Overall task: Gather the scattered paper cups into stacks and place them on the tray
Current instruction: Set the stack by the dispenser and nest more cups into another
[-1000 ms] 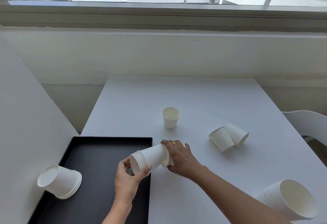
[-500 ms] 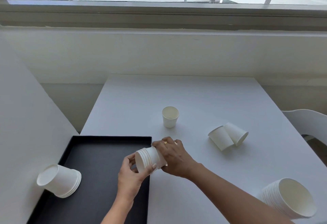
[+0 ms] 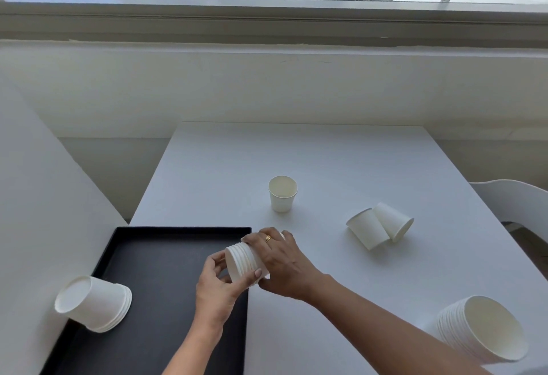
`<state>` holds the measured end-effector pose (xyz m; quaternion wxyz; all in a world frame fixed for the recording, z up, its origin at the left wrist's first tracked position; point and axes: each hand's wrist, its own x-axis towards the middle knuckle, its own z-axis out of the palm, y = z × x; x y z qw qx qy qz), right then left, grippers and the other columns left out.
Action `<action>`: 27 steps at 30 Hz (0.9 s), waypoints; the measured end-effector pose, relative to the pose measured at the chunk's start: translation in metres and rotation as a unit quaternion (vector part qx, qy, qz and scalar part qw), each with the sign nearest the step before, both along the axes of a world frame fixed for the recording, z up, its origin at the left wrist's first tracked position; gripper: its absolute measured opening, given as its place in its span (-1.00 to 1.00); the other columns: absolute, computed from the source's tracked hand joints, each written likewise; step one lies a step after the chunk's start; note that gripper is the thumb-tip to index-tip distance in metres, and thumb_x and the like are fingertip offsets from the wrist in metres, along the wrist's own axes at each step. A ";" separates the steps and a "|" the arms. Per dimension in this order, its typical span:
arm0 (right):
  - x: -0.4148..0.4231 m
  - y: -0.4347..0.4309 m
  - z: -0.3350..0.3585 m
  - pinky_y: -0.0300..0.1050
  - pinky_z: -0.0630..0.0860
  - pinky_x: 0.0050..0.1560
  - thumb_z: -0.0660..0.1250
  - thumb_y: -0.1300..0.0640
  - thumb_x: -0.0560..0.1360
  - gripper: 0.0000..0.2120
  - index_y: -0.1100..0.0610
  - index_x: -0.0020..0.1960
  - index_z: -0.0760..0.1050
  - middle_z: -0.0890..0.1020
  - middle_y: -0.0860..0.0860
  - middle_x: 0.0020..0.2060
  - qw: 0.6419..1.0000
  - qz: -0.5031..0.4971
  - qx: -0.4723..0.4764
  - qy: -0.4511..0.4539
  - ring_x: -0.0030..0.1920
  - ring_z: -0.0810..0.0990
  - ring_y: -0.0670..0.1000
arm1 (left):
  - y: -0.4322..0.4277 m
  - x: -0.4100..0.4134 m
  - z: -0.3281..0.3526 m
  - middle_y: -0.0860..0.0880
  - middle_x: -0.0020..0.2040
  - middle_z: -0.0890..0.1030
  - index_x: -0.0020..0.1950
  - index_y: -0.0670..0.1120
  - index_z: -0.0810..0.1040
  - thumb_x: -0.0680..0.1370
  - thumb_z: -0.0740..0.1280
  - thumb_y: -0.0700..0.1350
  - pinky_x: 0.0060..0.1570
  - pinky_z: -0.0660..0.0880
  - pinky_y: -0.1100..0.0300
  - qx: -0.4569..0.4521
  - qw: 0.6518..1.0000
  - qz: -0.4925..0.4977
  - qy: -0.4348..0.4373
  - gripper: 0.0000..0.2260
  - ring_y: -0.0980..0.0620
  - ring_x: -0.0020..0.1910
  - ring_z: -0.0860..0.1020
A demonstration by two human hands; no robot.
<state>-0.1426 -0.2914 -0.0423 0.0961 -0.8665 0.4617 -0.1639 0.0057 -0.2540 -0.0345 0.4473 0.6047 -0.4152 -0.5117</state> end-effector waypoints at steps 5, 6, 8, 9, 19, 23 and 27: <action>-0.009 -0.004 0.002 0.04 0.37 0.17 0.44 0.08 0.34 -0.29 0.08 0.39 0.18 0.42 0.03 0.32 1.000 0.021 0.019 -0.004 0.34 0.27 0.05 | -0.001 -0.004 0.000 -0.03 0.07 0.54 0.14 -0.03 0.40 0.24 0.58 -0.19 -0.19 0.43 0.30 0.000 0.999 0.036 -0.001 -0.45 0.19 -0.07 0.53; -0.012 -0.007 0.002 0.04 0.35 0.22 0.43 0.10 0.35 -0.27 0.10 0.42 0.17 0.39 0.04 0.36 1.000 0.020 0.021 0.007 0.39 0.26 0.08 | -0.002 -0.003 -0.001 -0.04 0.08 0.54 0.14 -0.03 0.40 0.25 0.57 -0.19 -0.16 0.43 0.28 0.002 0.999 0.048 -0.001 -0.45 0.14 -0.06 0.53; -0.018 -0.013 0.005 0.07 0.31 0.28 0.42 0.14 0.37 -0.26 0.13 0.46 0.16 0.33 0.06 0.41 0.999 -0.002 0.023 0.026 0.45 0.21 0.13 | -0.004 -0.001 -0.003 -0.06 0.11 0.54 0.14 -0.03 0.39 0.25 0.58 -0.18 -0.05 0.43 0.20 0.005 0.998 0.069 0.002 -0.44 0.02 0.03 0.52; -0.022 -0.018 0.007 0.10 0.29 0.31 0.41 0.16 0.38 -0.26 0.15 0.47 0.15 0.31 0.07 0.43 0.999 -0.020 0.022 0.033 0.47 0.18 0.14 | -0.005 0.000 -0.004 -0.07 0.12 0.54 0.14 -0.03 0.39 0.25 0.57 -0.18 -0.02 0.43 0.16 0.005 0.997 0.076 0.003 -0.44 -0.01 0.06 0.51; -0.038 -0.061 0.017 0.07 0.08 0.45 0.21 0.02 0.56 -0.32 0.16 0.52 -0.08 0.06 0.06 0.52 0.973 -0.157 0.082 0.146 0.53 -0.03 0.05 | -0.003 0.005 -0.007 -0.06 0.11 0.54 0.18 -0.07 0.41 0.27 0.56 -0.21 -0.01 0.39 0.16 0.022 0.995 0.096 0.007 -0.45 0.01 0.03 0.50; -0.040 -0.073 0.014 0.03 0.21 0.37 0.21 0.05 0.57 -0.36 0.17 0.51 -0.05 0.18 0.12 0.48 0.964 -0.179 0.122 0.156 0.50 0.05 0.08 | -0.002 0.007 -0.005 -0.04 0.09 0.55 0.16 -0.06 0.41 0.26 0.56 -0.22 -0.01 0.39 0.16 0.020 0.996 0.085 -0.002 -0.46 0.08 -0.01 0.51; -0.043 -0.076 0.009 0.00 0.30 0.30 0.24 0.17 0.55 -0.41 0.18 0.49 0.04 0.29 0.18 0.38 0.959 -0.198 0.185 0.085 0.43 0.17 0.13 | -0.002 0.012 -0.006 -0.04 0.08 0.55 0.14 -0.04 0.42 0.27 0.56 -0.23 0.00 0.40 0.17 0.018 0.996 0.084 -0.008 -0.48 0.02 0.03 0.52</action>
